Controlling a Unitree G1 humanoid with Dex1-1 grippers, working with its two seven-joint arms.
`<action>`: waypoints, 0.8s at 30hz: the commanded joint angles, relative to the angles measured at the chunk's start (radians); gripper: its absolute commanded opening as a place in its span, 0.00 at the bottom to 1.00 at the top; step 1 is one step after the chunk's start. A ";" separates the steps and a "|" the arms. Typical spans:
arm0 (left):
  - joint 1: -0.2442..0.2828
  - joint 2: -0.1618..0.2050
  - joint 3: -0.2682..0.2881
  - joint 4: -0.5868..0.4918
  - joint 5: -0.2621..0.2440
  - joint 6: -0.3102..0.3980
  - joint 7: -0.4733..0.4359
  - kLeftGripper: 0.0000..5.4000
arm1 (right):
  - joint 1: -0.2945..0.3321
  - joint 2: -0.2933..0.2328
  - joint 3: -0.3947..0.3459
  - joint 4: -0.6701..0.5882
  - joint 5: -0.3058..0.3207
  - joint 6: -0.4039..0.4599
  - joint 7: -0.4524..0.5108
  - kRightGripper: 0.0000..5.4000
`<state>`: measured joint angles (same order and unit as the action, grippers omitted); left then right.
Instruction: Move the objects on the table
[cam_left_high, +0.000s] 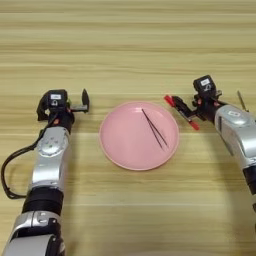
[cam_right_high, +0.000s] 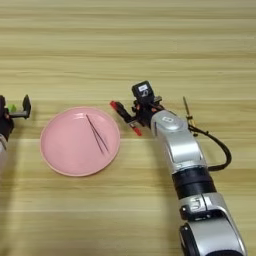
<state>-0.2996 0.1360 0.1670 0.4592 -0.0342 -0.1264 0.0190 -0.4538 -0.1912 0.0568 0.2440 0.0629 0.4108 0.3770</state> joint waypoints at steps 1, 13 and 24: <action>-0.012 0.013 -0.014 0.016 0.032 -0.019 0.018 1.00 | 0.019 -0.001 0.013 -0.046 0.004 0.032 0.006 0.90; -0.021 0.009 -0.022 0.037 0.040 -0.032 0.027 1.00 | 0.087 -0.010 0.087 -0.229 -0.004 0.107 0.027 1.00; -0.021 0.005 -0.026 0.035 0.038 -0.032 0.030 1.00 | 0.140 -0.015 0.194 -0.367 -0.007 0.187 0.065 1.00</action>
<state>-0.3061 0.1385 0.1474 0.4859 -0.0058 -0.1586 0.0431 -0.3230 -0.1987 0.2321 -0.0973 0.0613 0.5804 0.4330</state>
